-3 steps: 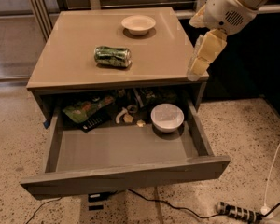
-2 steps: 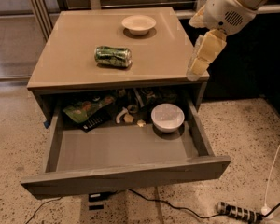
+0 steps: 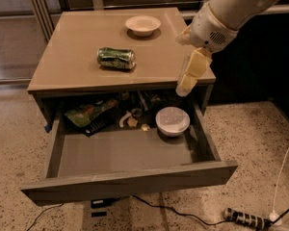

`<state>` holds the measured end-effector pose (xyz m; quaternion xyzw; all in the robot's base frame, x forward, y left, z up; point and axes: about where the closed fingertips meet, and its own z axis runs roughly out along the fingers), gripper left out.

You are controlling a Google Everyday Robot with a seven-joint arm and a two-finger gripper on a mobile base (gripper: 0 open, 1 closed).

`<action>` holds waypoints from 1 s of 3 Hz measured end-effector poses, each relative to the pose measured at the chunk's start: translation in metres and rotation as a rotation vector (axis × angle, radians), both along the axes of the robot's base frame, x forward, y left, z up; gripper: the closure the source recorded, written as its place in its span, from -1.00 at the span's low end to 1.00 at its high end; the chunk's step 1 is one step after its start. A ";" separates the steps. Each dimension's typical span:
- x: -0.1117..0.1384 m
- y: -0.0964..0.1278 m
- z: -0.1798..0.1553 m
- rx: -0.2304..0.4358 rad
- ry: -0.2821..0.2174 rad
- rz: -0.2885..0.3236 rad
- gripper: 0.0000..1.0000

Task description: Place green can into top drawer

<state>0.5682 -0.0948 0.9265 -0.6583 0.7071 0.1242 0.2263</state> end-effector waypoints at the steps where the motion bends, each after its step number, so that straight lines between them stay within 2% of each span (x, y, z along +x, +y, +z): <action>1: -0.005 0.021 -0.017 -0.004 0.024 0.064 -1.00; 2: -0.004 0.021 -0.018 -0.019 0.020 0.060 -1.00; 3: 0.001 0.021 -0.028 -0.165 -0.025 0.021 -1.00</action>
Offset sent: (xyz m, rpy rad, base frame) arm -0.0044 0.0193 -0.0154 -0.0040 0.0221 0.0585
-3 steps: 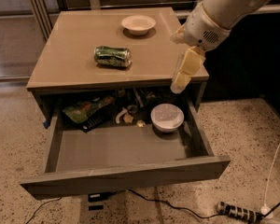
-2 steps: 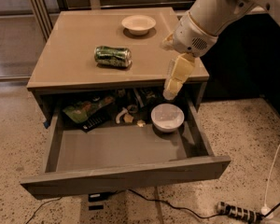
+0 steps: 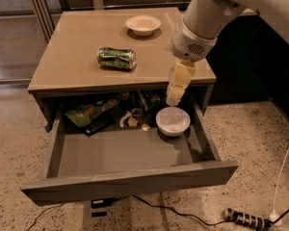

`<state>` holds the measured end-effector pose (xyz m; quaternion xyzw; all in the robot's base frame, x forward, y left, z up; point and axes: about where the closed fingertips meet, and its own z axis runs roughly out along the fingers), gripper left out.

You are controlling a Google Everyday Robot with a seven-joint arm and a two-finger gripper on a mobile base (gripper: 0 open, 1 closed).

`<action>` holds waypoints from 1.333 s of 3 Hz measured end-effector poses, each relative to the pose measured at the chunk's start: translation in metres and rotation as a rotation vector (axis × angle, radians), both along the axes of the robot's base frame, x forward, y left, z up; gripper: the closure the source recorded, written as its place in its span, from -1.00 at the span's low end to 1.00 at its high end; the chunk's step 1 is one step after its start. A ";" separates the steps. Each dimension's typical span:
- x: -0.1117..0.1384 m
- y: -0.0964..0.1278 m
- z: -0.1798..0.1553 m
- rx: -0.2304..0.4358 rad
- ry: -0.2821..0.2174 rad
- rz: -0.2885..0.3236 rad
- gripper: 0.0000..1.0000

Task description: Place green can into top drawer

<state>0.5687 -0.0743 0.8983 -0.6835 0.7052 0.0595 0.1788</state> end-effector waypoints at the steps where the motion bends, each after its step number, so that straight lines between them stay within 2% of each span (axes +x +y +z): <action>1: 0.007 -0.014 -0.006 -0.068 -0.025 -0.016 -1.00; 2: 0.006 -0.012 -0.005 -0.056 -0.021 -0.012 -1.00; 3: 0.006 -0.010 -0.010 0.007 0.005 -0.007 -1.00; 4: 0.020 -0.026 -0.034 0.334 0.095 0.022 -1.00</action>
Offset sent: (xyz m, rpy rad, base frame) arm 0.0070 -0.0141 -0.0060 -0.0666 -0.0243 -0.0151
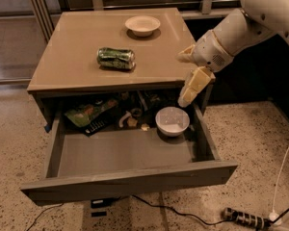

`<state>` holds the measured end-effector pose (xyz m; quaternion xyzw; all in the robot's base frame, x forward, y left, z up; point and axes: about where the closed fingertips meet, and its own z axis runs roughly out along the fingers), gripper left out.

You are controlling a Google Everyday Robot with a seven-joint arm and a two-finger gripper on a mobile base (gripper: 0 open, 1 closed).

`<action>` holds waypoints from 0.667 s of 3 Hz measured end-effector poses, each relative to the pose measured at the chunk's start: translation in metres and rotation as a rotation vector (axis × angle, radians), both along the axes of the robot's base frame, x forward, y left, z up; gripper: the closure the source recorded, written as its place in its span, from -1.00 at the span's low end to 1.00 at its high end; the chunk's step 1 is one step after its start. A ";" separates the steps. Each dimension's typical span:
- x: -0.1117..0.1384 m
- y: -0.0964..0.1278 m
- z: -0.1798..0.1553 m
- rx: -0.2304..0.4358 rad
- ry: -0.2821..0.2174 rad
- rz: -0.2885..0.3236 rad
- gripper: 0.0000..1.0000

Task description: Place green can into top drawer

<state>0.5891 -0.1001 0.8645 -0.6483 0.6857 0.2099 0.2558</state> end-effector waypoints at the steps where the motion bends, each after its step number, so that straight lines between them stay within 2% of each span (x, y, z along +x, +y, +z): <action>1: 0.005 0.013 -0.018 0.338 0.150 0.056 -1.00; 2: 0.004 0.018 -0.017 0.345 0.155 0.056 -1.00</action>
Offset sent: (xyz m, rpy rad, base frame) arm 0.0027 0.0047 -0.0162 0.2398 0.1092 0.0384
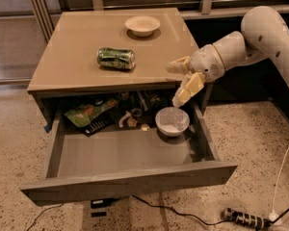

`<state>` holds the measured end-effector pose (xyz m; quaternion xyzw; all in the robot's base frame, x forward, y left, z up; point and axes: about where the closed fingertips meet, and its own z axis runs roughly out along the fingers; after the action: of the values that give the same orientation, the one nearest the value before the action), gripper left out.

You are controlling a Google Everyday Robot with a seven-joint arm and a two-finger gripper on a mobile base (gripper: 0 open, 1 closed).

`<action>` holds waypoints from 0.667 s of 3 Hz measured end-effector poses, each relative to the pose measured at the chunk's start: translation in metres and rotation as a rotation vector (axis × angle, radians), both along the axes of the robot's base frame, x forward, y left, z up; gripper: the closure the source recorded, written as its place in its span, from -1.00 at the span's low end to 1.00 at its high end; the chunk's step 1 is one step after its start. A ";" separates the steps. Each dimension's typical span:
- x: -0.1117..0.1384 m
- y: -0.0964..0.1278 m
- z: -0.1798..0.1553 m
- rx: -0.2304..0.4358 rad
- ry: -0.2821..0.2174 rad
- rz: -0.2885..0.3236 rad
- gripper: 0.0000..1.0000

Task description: Place green can into top drawer

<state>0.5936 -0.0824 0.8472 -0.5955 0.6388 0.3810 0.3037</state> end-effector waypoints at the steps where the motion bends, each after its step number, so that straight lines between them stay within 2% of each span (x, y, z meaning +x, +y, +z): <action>1: 0.036 -0.003 0.015 -0.011 -0.047 -0.036 -1.00; 2: 0.073 0.016 0.011 0.002 -0.058 -0.026 -1.00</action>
Offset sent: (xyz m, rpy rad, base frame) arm 0.0539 -0.0139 0.0236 -0.0125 -0.0706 -0.0554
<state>0.6669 -0.0660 0.8579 -0.5974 0.6371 0.3602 0.3278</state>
